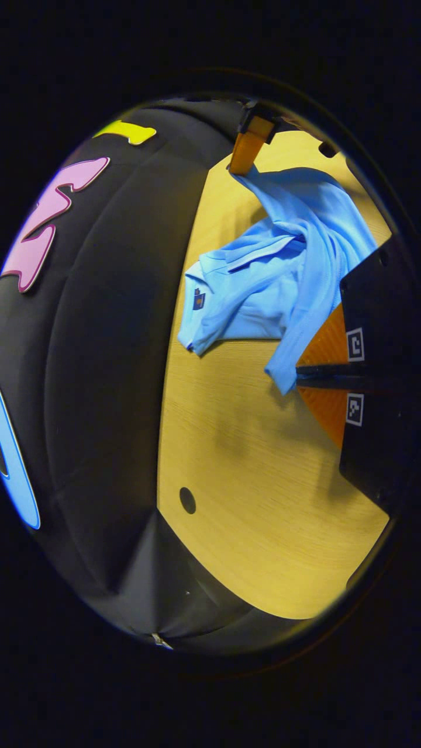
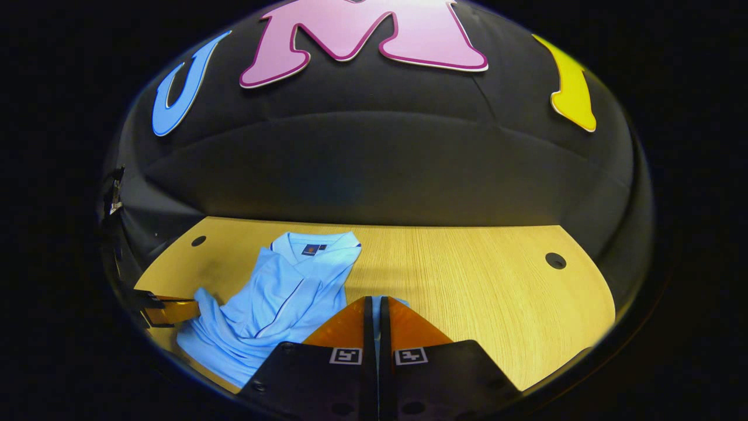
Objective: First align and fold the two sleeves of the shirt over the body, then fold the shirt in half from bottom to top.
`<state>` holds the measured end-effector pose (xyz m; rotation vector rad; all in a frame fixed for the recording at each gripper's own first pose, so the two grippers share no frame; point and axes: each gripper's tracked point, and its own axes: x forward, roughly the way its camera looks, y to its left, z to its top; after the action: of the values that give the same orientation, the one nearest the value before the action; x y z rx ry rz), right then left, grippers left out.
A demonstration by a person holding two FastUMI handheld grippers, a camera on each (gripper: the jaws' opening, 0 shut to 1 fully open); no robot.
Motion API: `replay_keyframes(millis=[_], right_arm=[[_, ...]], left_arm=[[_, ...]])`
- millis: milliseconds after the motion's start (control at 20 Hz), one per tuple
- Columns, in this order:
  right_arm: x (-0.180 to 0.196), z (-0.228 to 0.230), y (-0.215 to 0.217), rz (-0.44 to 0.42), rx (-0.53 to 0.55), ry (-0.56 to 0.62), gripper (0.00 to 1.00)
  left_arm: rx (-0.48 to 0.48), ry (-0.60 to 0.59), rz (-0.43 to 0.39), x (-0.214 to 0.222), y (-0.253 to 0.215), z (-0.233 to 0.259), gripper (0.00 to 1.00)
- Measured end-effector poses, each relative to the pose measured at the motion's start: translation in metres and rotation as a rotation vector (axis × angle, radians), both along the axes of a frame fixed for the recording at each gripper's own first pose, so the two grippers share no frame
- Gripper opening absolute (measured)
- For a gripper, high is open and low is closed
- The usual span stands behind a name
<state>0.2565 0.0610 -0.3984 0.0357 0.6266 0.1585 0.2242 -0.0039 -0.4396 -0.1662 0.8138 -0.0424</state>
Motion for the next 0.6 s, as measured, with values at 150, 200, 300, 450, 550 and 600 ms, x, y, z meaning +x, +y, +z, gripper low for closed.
replay_keyframes(millis=[150, 200, 300, 450, 550, 600], right_arm=[[0.006, -0.006, -0.003, -0.025, 0.017, 0.012, 0.05], [0.007, -0.008, -0.003, -0.029, 0.02, 0.017, 0.05], [0.005, -0.011, -0.003, -0.021, 0.011, 0.028, 0.05], [0.002, -0.009, -0.002, 0.003, -0.006, 0.022, 0.06], [0.002, -0.007, -0.001, 0.006, -0.006, 0.019, 0.06], [0.002, -0.006, -0.001, 0.008, -0.009, 0.017, 0.06]], left_arm=[[-0.001, -0.016, 0.008, 0.018, 0.003, 0.008, 0.06], [0.004, -0.02, 0.005, 0.024, 0.004, 0.008, 0.06], [-0.008, 0.009, -0.011, 0.017, 0.001, 0.005, 0.06], [-0.064, 0.08, -0.066, -0.003, -0.012, -0.005, 0.06], [-0.059, 0.067, -0.085, -0.002, -0.014, -0.002, 0.07], [-0.067, 0.06, -0.092, -0.001, -0.017, 0.001, 0.19]])
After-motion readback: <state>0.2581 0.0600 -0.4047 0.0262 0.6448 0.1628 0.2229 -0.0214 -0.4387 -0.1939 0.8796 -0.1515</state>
